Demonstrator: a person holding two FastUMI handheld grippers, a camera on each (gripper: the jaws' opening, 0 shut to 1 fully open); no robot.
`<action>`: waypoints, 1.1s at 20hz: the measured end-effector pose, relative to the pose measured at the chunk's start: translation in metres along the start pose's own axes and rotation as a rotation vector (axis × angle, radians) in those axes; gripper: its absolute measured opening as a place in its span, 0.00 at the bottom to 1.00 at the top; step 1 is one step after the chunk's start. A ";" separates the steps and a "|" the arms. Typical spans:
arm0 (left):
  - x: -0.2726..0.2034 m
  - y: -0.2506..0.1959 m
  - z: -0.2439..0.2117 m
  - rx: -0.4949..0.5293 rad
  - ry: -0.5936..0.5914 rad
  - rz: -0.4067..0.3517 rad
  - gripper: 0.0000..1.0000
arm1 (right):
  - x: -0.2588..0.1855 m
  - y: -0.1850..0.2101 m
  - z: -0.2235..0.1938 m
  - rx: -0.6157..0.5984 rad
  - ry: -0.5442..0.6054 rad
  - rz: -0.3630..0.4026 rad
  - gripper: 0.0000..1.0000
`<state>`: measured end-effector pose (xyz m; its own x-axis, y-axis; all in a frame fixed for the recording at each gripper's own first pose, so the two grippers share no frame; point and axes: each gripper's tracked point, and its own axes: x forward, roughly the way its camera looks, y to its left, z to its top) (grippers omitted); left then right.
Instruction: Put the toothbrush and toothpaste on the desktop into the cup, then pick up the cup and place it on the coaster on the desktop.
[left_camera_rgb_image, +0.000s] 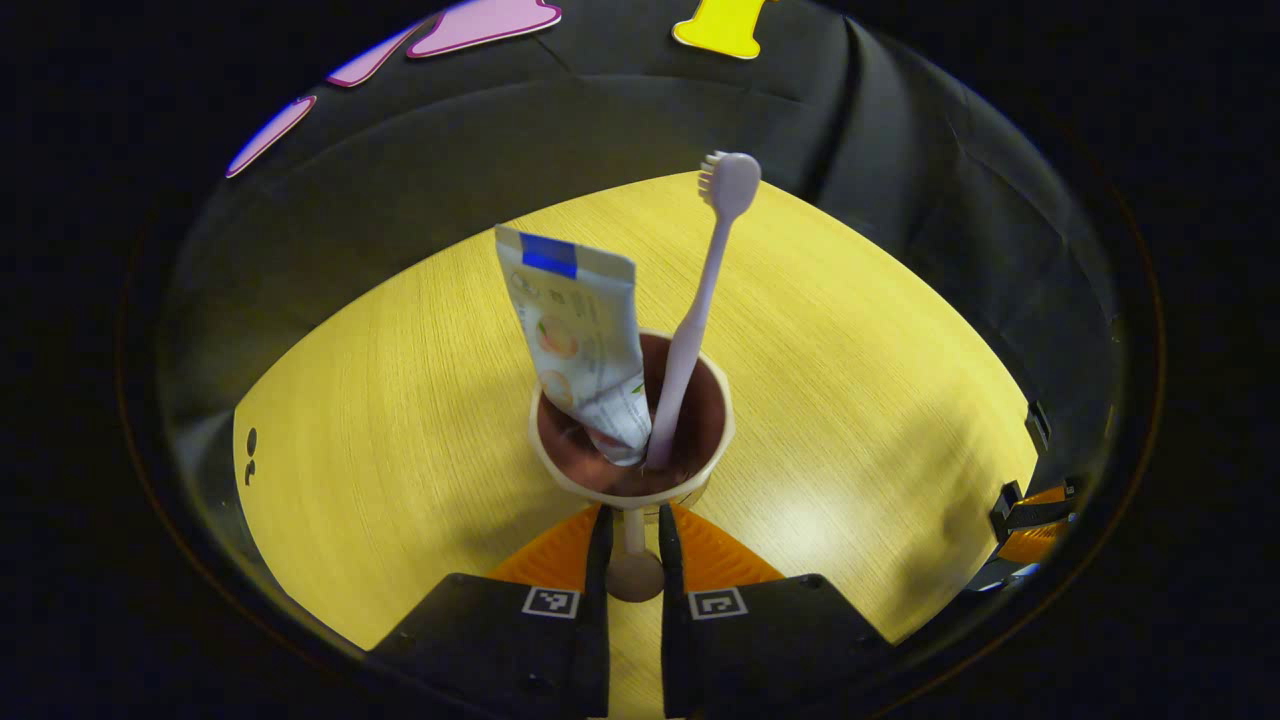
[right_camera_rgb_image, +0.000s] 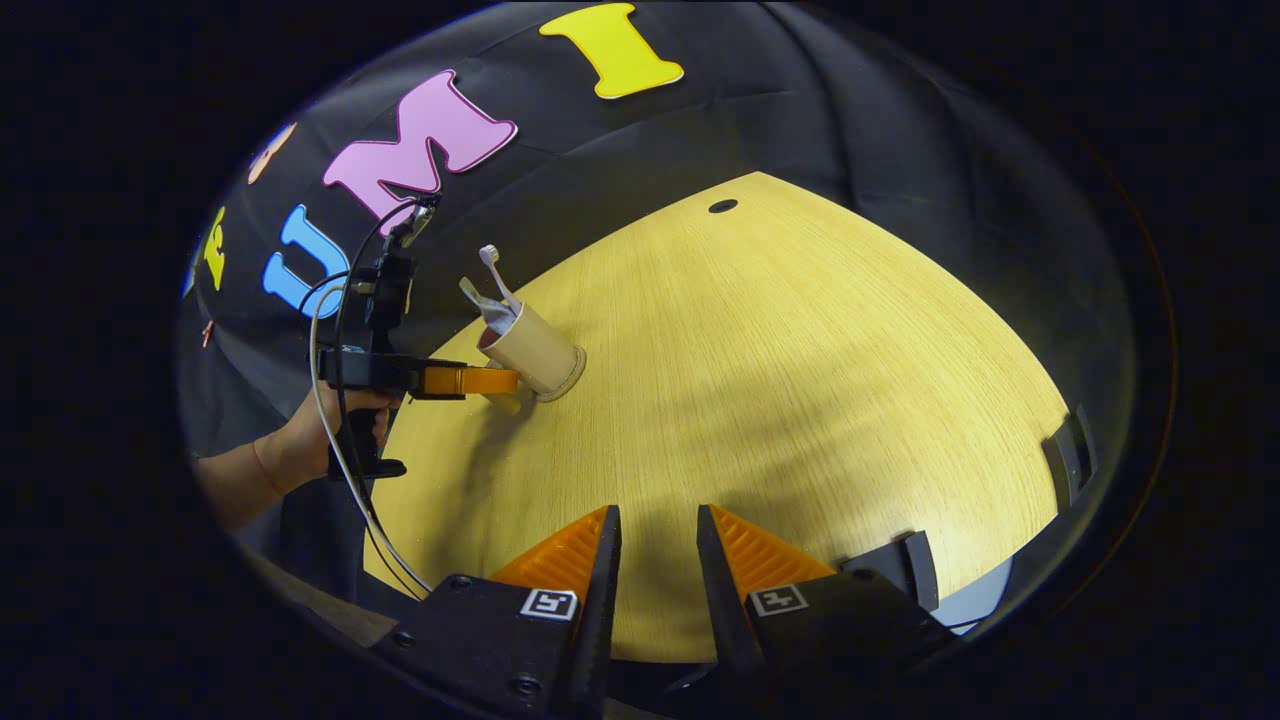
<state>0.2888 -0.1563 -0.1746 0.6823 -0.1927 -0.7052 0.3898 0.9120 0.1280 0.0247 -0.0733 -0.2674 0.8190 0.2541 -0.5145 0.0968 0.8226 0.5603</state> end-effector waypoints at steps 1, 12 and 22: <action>0.000 0.001 -0.001 0.009 0.002 0.006 0.28 | 0.000 0.000 0.001 0.000 0.001 0.000 0.47; -0.018 0.001 -0.002 0.041 -0.048 -0.019 1.00 | 0.002 0.010 0.010 0.004 -0.011 0.011 0.48; -0.079 0.017 -0.013 0.018 -0.138 -0.005 0.99 | 0.014 0.045 0.016 -0.068 0.021 0.044 0.52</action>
<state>0.2335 -0.1211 -0.1253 0.7586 -0.2459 -0.6034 0.4032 0.9046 0.1382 0.0495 -0.0404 -0.2394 0.8097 0.3002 -0.5043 0.0221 0.8431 0.5374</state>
